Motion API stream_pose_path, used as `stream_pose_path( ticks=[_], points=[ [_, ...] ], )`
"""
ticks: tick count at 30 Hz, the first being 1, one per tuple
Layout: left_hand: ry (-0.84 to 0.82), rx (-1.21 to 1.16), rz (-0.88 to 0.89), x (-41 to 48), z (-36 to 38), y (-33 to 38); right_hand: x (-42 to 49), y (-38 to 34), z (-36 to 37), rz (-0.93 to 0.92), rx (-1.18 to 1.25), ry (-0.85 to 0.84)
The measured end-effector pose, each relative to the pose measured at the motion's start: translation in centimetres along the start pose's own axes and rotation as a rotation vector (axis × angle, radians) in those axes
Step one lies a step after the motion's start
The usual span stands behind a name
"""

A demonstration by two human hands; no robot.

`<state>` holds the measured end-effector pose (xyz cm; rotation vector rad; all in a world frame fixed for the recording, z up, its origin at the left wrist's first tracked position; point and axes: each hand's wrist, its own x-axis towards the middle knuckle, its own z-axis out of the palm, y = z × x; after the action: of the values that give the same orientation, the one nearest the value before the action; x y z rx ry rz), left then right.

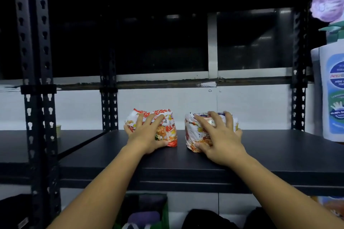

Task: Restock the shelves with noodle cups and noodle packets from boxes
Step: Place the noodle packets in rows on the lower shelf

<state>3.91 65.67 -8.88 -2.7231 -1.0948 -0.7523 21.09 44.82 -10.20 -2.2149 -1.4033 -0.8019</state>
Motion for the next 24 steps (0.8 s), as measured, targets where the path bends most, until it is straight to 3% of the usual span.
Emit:
stream_pose_path(
  ticks=[24],
  points=[
    [-0.037, 0.081, -0.097, 8.9, 1.8, -11.0, 1.6, -0.2, 2.0, -0.008, -0.048, -0.009]
  ],
)
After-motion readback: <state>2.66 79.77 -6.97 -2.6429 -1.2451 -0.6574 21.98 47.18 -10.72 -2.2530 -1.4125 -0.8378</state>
